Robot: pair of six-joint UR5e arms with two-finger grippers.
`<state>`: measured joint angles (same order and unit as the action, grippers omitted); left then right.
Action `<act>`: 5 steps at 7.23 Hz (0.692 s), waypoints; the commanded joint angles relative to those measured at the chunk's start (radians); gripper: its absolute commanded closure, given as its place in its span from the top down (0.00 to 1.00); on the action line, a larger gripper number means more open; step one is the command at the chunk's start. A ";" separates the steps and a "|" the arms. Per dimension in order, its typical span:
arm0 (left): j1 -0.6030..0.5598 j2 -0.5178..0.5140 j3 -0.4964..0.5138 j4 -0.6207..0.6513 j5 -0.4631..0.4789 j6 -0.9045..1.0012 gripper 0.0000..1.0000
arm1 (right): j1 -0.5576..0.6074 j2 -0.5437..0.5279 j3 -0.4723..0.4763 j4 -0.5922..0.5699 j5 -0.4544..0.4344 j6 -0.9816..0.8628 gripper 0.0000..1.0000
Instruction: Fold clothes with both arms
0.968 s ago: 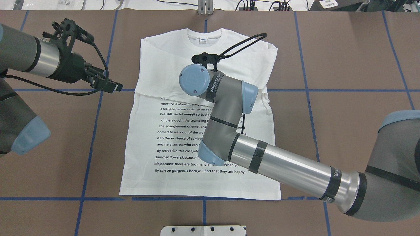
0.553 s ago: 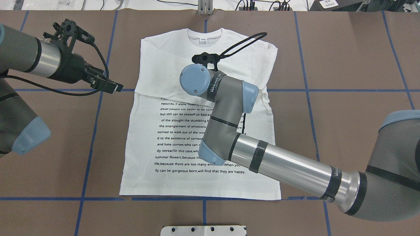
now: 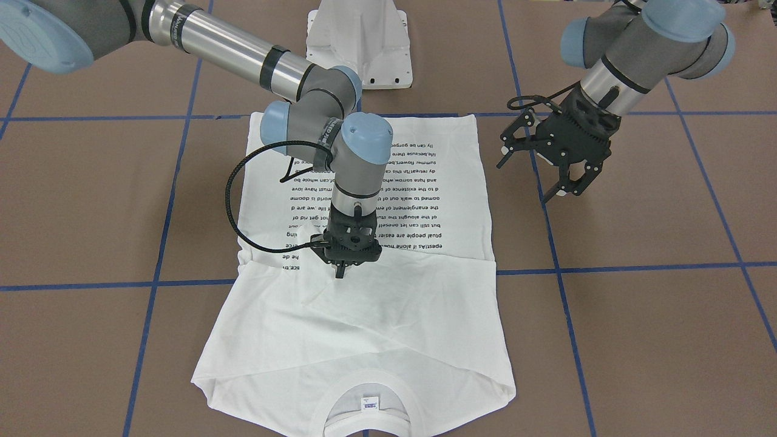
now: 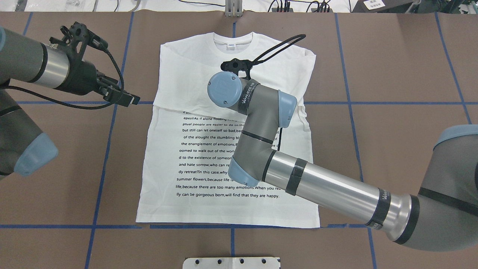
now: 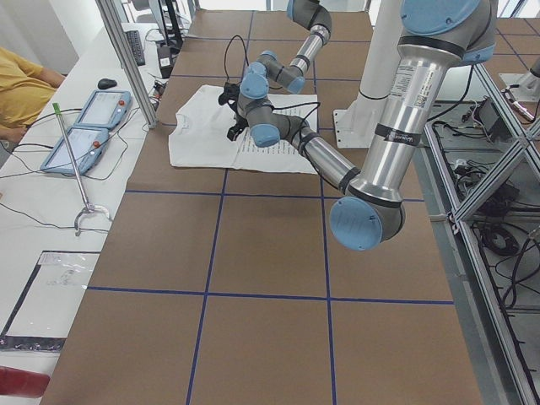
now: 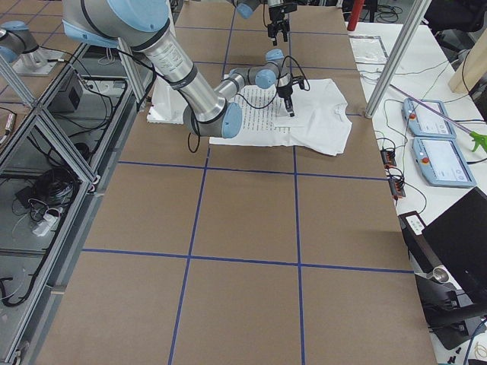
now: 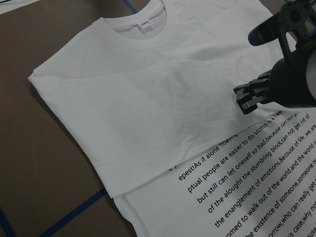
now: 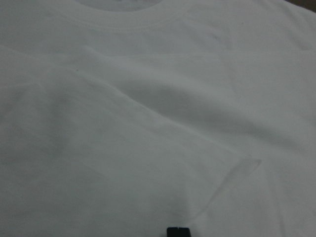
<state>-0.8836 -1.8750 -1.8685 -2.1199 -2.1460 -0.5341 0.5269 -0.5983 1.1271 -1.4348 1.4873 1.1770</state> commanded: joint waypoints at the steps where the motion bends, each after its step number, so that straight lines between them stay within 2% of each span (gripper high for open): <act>1: 0.000 -0.001 0.003 0.000 0.000 -0.001 1.00 | 0.013 -0.002 0.022 -0.031 0.002 -0.005 0.00; 4: 0.000 0.000 0.003 0.000 0.000 -0.001 1.00 | 0.016 -0.022 0.053 -0.030 0.002 0.010 0.00; 5: 0.000 0.001 0.003 0.000 0.000 0.000 1.00 | 0.015 -0.015 0.053 -0.024 0.001 0.012 0.15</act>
<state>-0.8836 -1.8752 -1.8658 -2.1200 -2.1460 -0.5351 0.5420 -0.6181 1.1776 -1.4660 1.4899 1.1815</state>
